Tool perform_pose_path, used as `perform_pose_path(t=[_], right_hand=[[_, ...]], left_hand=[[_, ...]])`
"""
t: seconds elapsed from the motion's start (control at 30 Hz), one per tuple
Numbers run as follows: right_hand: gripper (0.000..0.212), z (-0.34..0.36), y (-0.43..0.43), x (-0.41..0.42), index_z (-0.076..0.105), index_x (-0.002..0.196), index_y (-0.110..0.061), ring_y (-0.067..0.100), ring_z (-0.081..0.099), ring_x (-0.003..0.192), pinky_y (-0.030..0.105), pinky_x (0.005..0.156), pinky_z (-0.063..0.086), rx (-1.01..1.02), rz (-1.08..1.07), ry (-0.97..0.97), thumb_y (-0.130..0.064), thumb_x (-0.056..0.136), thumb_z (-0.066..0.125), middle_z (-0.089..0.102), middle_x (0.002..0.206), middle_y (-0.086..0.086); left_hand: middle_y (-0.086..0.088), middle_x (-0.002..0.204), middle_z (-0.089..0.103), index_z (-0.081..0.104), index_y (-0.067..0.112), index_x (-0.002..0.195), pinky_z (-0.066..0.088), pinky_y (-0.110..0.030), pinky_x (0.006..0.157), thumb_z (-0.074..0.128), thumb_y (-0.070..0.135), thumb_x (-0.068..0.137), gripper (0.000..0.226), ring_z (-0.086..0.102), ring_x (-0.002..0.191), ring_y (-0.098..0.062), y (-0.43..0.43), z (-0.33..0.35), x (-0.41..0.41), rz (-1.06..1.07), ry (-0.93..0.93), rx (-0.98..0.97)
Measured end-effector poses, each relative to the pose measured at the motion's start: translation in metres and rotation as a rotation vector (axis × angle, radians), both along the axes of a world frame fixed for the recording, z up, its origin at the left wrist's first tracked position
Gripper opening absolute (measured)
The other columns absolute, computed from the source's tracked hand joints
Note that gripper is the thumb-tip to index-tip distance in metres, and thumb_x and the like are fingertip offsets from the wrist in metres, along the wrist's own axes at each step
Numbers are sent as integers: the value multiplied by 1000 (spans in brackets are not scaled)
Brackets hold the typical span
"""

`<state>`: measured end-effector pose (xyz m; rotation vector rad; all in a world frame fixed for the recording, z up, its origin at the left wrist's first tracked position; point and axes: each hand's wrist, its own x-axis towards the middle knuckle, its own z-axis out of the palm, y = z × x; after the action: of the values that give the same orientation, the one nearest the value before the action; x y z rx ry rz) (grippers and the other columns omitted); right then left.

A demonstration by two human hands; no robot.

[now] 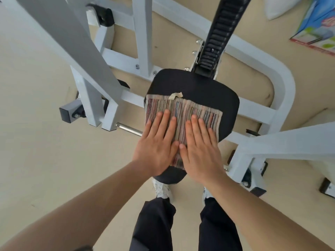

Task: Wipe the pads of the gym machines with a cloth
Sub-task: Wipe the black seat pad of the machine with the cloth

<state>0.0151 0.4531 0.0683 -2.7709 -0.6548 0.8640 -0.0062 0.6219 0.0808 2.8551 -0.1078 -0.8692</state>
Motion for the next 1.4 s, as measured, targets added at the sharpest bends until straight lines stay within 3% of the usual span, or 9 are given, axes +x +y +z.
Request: perform_pose_path(t=[0.2, 0.33, 0.43, 0.53, 0.67, 0.97, 1.13, 1.3, 1.4], right_hand=[[66, -26, 7, 59, -9, 159, -13, 20, -13, 155, 44, 127, 2, -31, -28, -24, -47, 104, 4, -15, 168, 6], [64, -45, 22, 112, -9, 160, -16, 18, -12, 155, 43, 127, -1, -70, -120, -54, -45, 104, 3, -15, 168, 4], [64, -55, 30, 139, -1, 161, -16, 21, 0, 156, 43, 127, 2, -69, -115, -78, -43, 103, 9, 0, 170, 4], [62, -60, 44, 164, 18, 158, -16, 28, 30, 146, 47, 123, 17, -64, -117, -117, -44, 103, 19, 31, 160, 9], [59, -64, 66, 176, 27, 153, -15, 32, 41, 133, 48, 114, 29, -67, -66, -125, -44, 103, 20, 39, 150, 13], [66, -31, 96, 95, -4, 160, -14, 25, -10, 156, 49, 126, 2, 13, 39, -39, -42, 102, 6, -10, 169, 8], [64, -1, 67, 14, 2, 161, -12, 25, -6, 156, 49, 125, 11, 51, 82, -21, -41, 105, 15, -6, 169, 9], [65, 4, 33, -11, 9, 161, -13, 23, 0, 157, 49, 123, 18, 24, 100, 5, -42, 104, 21, 1, 169, 6], [66, -10, 35, 23, 2, 161, -15, 22, -6, 156, 48, 126, 10, -7, 54, -12, -45, 103, 13, -6, 169, 5]], left_hand=[[-17, 168, -12, -4, 9, 160, -4, -44, 126, 7, 49, 104, 70, -9, 156, -30, 4, -20, 61, -25, -7, -6], [-16, 168, -11, -5, 9, 160, -2, -43, 127, 11, 47, 104, 70, -9, 156, -29, 12, -50, 130, -74, -35, 6], [-16, 167, 11, 8, 12, 161, 8, -43, 126, 17, 46, 104, 67, 11, 155, -31, 23, -65, 166, -123, -82, -1], [-12, 148, 45, 31, 19, 153, 29, -44, 114, 24, 45, 104, 56, 41, 135, -31, 33, -70, 188, -68, -83, -65], [-6, 138, 53, 44, 21, 145, 37, -41, 106, 32, 39, 106, 44, 48, 127, -27, 51, -75, 188, 188, -49, -271], [-3, 168, 14, 6, 14, 162, 9, -5, 115, 34, 22, 109, 60, 16, 151, -7, 64, -51, 88, 605, -61, -592], [-3, 170, -8, -6, 14, 160, 11, -30, 127, 28, 27, 109, 62, -3, 156, -11, 33, -19, -9, 653, -43, -616], [-12, 166, -21, -7, 16, 160, 0, -41, 127, 0, 50, 103, 67, -19, 154, -25, 16, -6, -18, 264, -16, -186], [-12, 169, -7, 4, 15, 162, -1, -45, 126, 9, 47, 105, 65, -9, 156, -29, 25, -19, 29, 106, -49, -123]])
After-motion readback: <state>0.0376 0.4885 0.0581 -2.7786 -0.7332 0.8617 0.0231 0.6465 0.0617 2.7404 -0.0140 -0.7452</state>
